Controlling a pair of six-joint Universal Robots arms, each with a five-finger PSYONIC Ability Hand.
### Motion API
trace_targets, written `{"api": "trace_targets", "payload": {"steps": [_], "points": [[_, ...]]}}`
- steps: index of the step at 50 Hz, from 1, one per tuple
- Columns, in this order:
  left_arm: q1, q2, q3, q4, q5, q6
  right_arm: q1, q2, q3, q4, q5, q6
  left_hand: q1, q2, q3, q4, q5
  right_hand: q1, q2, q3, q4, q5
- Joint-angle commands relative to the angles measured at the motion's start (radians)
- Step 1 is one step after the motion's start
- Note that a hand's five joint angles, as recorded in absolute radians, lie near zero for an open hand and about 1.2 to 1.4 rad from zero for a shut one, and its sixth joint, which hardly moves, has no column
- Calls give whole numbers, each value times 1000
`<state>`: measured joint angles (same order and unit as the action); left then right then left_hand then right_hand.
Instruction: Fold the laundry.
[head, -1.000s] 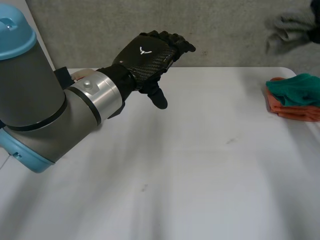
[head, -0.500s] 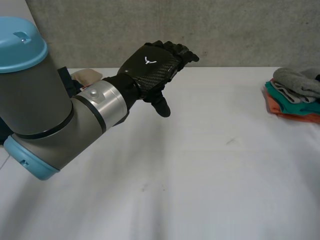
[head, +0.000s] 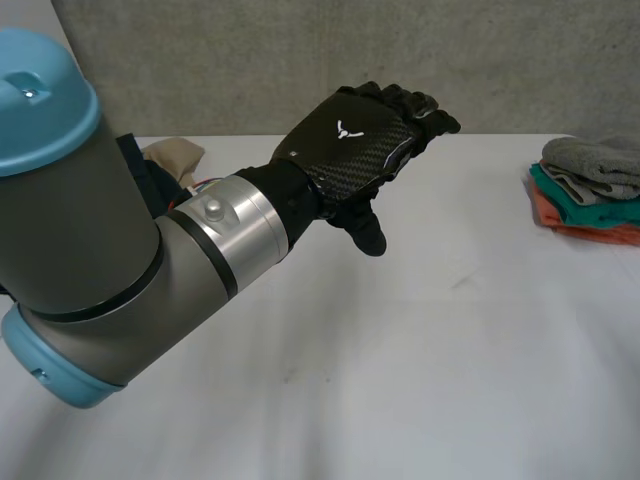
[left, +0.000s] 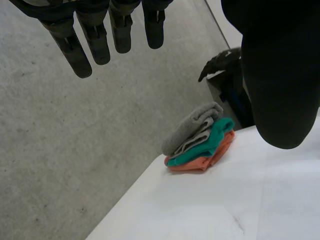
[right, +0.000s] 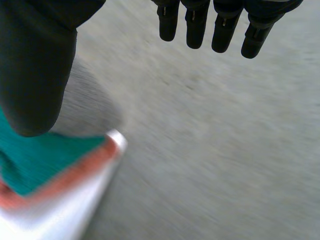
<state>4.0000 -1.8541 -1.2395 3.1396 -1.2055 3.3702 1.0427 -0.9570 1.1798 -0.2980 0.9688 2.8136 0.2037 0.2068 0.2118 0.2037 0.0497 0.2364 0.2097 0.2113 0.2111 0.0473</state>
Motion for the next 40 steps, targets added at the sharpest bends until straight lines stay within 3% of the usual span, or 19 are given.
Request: {"api": "trace_targets", "payload": {"steps": [1,7,12,18,19,22,24,28,35,40], "points": [[-7,39,-1,0,0,0,58,-153,-20,79,254,-165,-17,-20,-25,-17,-37,-62,-35,-37,-37,-47],[-1,69,0,7,-2,-3,272,-302,43,-74,245,-62,-17,-20,-25,-17,-37,-62,-35,-37,-37,-47],[33,108,-1,8,-19,0,466,-453,274,-289,133,67,-17,-20,-25,-17,-37,-62,-35,-37,-37,-47],[195,133,-9,7,-101,3,654,-514,518,-411,-5,124,-22,-26,-31,-22,-43,-62,-35,-37,-37,-47],[262,135,-12,7,-118,12,687,-517,570,-392,-24,122,-23,-26,-31,-23,-43,-62,-35,-37,-37,-47],[362,124,-18,14,-129,32,727,-514,615,-311,-21,121,-23,-26,-31,-23,-43,-62,-35,-37,-37,-47],[464,87,-20,22,-127,73,754,-497,624,-175,-16,104,-23,-26,-31,-23,-43,-62,-35,-37,-37,-47],[606,-83,-5,62,-124,245,772,-425,626,41,8,-8,-14,-17,-22,-14,-34,-62,-35,-37,-37,-47],[695,-389,83,85,-106,565,780,-348,676,108,77,-198,-11,-14,-19,-11,-31,-62,-35,-37,-37,-47],[735,-523,126,100,-2,607,774,-345,708,99,80,-226,13,10,5,13,-8,-62,-35,-37,-37,-47]]}}
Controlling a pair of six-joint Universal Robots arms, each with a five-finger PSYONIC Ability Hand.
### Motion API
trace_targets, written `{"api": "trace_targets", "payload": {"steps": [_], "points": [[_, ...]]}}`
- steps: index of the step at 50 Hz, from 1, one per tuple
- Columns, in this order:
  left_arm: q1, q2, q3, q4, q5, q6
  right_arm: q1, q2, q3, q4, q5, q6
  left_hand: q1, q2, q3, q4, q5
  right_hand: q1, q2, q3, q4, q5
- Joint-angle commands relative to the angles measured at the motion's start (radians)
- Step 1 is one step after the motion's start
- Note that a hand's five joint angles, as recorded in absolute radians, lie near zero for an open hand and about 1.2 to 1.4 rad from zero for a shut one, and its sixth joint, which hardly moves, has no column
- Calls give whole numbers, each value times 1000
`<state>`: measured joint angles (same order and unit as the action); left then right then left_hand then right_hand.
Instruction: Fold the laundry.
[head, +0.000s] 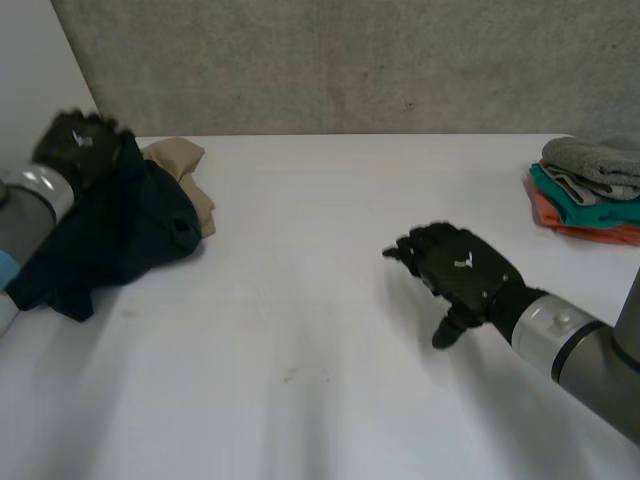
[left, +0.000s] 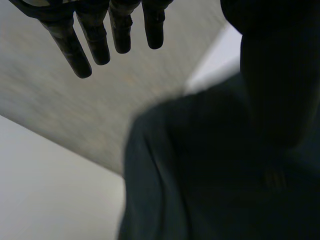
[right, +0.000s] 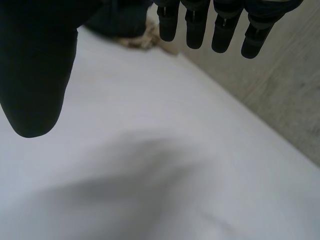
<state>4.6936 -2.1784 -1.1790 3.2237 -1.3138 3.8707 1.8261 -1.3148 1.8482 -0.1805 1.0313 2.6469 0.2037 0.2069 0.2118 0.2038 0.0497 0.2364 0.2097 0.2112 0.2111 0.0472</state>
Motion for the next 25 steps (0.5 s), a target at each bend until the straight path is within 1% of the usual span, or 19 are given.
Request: {"api": "trace_targets", "payload": {"steps": [1,2,5,6,9,10,13,17,18,20,21,22,24,25], "points": [[45,-210,65,24,134,102,-11,14,43,-22,18,-58,19,15,10,18,-2,-62,-35,-37,-37,-47],[45,-221,65,48,184,90,-14,14,51,-27,16,-59,83,79,74,82,62,-62,-35,-37,-37,-47],[43,-230,64,97,238,67,-14,16,59,-45,16,-61,396,393,388,396,376,-62,-35,-37,-37,-47],[42,-231,64,134,254,41,-14,16,60,-51,16,-61,624,621,616,624,604,-62,-35,-37,-37,-47],[39,-231,65,188,251,-5,-16,16,65,-62,19,-61,1138,1135,1130,1138,1118,-62,-35,-37,-37,-47],[36,-230,59,220,248,-35,-16,16,66,-63,18,-61,1192,1189,1184,1192,1171,-62,-35,-37,-37,-47],[23,-213,42,268,235,-82,-18,16,74,-66,16,-59,1193,1189,1184,1192,1172,-62,-35,-37,-37,-47],[-7,-86,-20,320,225,-169,-19,14,77,-83,16,-56,1193,1189,1184,1192,1172,-62,-35,-37,-37,-47],[-26,-23,-54,338,226,-219,-19,14,77,-88,18,-53,1193,1189,1184,1192,1172,-62,-35,-37,-37,-47],[-53,37,-88,355,228,-281,-19,12,77,-94,21,-51,1193,1189,1184,1192,1172,-62,-35,-37,-37,-47],[-72,63,-100,358,229,-313,-19,9,77,-99,26,-51,1193,1189,1184,1192,1172,-62,-35,-37,-37,-47],[-113,113,-122,358,238,-383,-19,8,75,-100,27,-50,1193,1189,1184,1192,1172,-62,-35,-37,-37,-47],[-159,166,-142,357,248,-457,-21,-1,74,-105,29,-45,1193,1189,1184,1192,1172,-62,-35,-37,-37,-47],[-206,214,-163,357,267,-526,-22,-4,74,-106,30,-45,1193,1189,1184,1192,1172,-62,-35,-37,-37,-47]]}}
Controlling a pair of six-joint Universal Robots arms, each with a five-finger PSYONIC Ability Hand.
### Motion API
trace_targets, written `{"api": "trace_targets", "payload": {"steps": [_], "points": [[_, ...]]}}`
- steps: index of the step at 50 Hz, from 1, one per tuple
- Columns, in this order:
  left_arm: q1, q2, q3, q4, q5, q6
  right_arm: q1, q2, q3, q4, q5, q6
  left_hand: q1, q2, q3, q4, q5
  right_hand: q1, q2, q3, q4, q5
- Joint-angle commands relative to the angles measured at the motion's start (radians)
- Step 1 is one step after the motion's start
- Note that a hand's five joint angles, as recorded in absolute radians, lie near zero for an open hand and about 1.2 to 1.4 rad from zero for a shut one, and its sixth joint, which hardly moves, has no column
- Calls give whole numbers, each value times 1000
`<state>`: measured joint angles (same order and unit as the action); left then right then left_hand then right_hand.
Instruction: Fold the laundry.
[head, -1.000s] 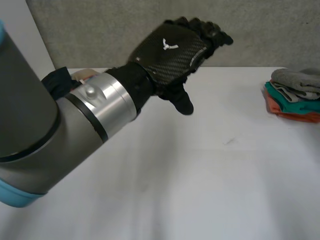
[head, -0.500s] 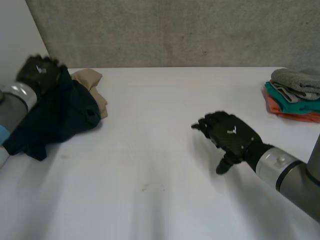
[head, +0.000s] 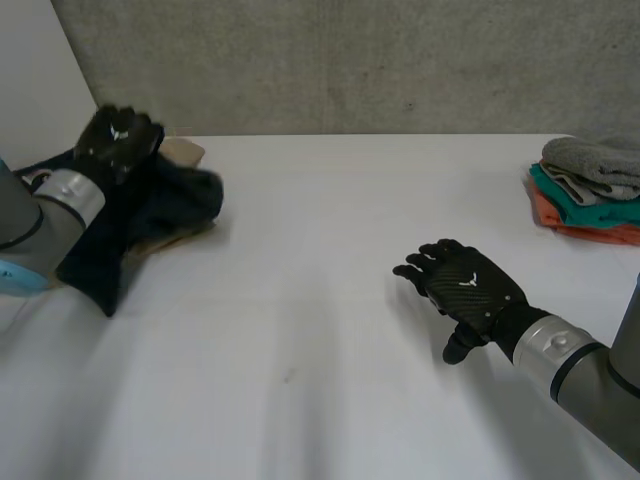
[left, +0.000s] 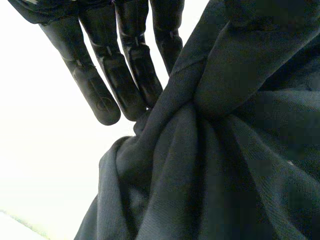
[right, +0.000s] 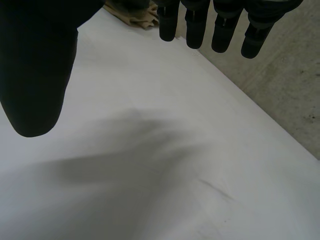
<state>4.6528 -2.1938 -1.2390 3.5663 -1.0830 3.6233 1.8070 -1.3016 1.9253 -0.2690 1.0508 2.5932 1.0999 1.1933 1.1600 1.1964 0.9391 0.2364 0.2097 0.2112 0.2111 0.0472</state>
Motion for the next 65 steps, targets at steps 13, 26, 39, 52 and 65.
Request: {"api": "trace_targets", "payload": {"steps": [13,26,39,52,65], "points": [[-517,181,-205,2,158,-451,-124,-136,-35,-27,139,117,296,203,236,200,283,-62,-35,-37,-37,-47],[-588,224,-177,-176,3,-368,-201,-150,-71,-21,199,148,-775,-868,-835,-871,-789,-62,-35,-37,-37,-47],[-430,569,-396,-265,-376,-354,-14,-146,-230,264,218,171,-842,-936,-902,-939,-856,-62,-35,-37,-37,-47],[-296,508,-619,-299,-411,-201,158,142,-607,557,225,331,-845,-939,-905,-942,-859,-62,-35,-37,-37,-47],[-318,247,-570,-193,-356,-193,256,289,-674,593,291,320,-828,-921,-888,-924,-842,50,77,76,76,65]]}}
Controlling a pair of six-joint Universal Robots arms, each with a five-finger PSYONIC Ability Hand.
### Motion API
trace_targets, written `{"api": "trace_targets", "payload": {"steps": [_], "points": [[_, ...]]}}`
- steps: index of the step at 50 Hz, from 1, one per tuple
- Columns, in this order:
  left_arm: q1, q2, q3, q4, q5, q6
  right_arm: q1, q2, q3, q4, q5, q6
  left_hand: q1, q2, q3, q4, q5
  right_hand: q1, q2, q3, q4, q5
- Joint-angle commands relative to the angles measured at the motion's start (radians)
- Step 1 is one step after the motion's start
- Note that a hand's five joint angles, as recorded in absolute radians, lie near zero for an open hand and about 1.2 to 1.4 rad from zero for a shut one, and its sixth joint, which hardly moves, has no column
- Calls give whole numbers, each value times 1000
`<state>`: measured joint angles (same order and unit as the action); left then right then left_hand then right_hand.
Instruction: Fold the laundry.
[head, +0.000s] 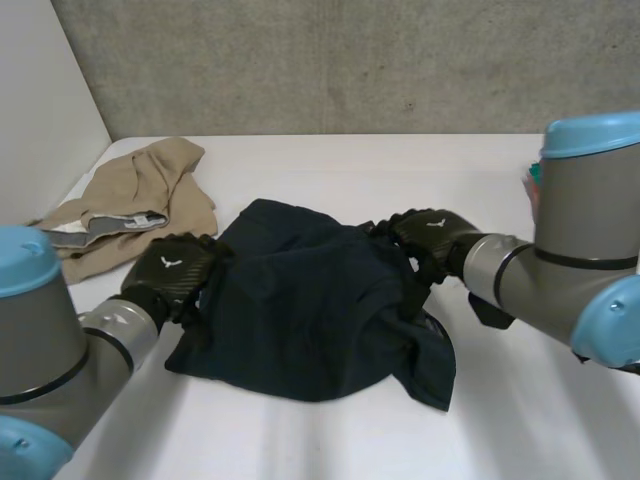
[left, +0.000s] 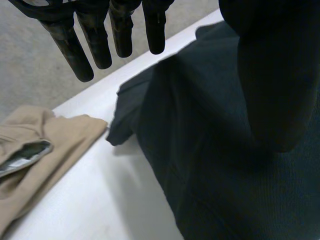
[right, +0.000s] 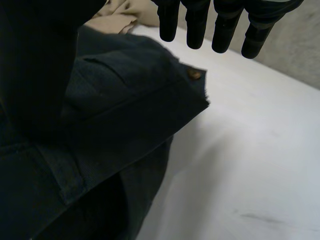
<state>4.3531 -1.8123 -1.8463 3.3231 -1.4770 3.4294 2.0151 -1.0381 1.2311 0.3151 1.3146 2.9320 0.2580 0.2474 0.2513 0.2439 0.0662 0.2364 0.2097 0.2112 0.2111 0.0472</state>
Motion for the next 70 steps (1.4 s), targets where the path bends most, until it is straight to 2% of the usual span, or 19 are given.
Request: {"api": "trace_targets", "payload": {"steps": [1,4,5,6,7,12,20,26,31,34,38,46,50,54,56,61,63,65,70], "points": [[-21,-146,41,55,41,1,50,20,37,-1,29,-28,58,68,65,72,75,211,238,236,236,226],[-29,-168,67,64,43,-1,48,16,54,-10,31,-51,605,616,612,619,623,528,555,554,554,543],[-32,-168,74,67,41,-1,45,15,59,-13,31,-69,779,789,785,793,796,809,835,834,834,823],[-33,-167,85,69,37,-1,43,12,64,-14,29,-79,1089,1099,1095,1103,1106,960,986,985,985,974],[-33,-162,88,69,32,-1,43,9,65,-16,28,-88,1138,1148,1144,1152,1155,1112,1139,1138,1138,1127],[-58,9,88,49,29,-15,36,-69,80,-45,20,-152,1138,1149,1145,1152,1155,1160,1187,1185,1185,1175],[-73,362,104,-19,30,-12,11,-365,68,-51,26,-249,1138,1149,1145,1152,1155,1160,1187,1185,1185,1175],[-63,461,234,-141,30,-12,-45,-508,7,-27,26,-278,1138,1149,1145,1152,1155,1160,1187,1185,1185,1175],[-61,438,366,-230,30,-12,-99,-588,-57,-7,23,-287,1138,1149,1145,1152,1155,1160,1187,1185,1185,1175],[-59,368,426,-250,32,-10,-105,-579,-76,-7,23,-287,1138,1149,1145,1152,1155,1160,1187,1185,1185,1175],[-59,259,478,-252,37,-4,-98,-505,-94,-8,28,-292,1138,1149,1145,1152,1155,1160,1187,1185,1185,1175],[-59,-44,581,-238,43,11,-49,-257,-114,-19,38,-298,1138,1149,1145,1152,1155,1160,1187,1185,1185,1175],[-59,-188,692,-188,43,48,-41,-148,-154,-74,58,-286,1138,1149,1145,1152,1155,1160,1187,1185,1185,1175],[-67,-268,803,-70,38,83,-39,-76,-196,-221,120,-267,1138,1149,1145,1152,1155,1160,1187,1185,1185,1175],[-66,-275,852,30,37,91,-38,-68,-206,-362,161,-245,1138,1149,1145,1152,1155,1160,1187,1185,1185,1175],[-73,-243,863,297,32,67,-32,-100,-164,-760,207,-154,1138,1149,1145,1152,1155,1160,1187,1185,1185,1175],[-79,-178,839,400,37,48,-33,-123,-145,-841,209,-137,1138,1149,1145,1152,1155,1160,1187,1185,1185,1175],[-82,-93,802,440,43,30,-32,-173,-118,-896,198,-132,1138,1149,1145,1152,1155,1160,1187,1185,1185,1175],[-67,-13,720,440,61,-9,-36,-249,-101,-841,193,-132,1138,1149,1145,1152,1155,1160,1187,1185,1185,1175]]}}
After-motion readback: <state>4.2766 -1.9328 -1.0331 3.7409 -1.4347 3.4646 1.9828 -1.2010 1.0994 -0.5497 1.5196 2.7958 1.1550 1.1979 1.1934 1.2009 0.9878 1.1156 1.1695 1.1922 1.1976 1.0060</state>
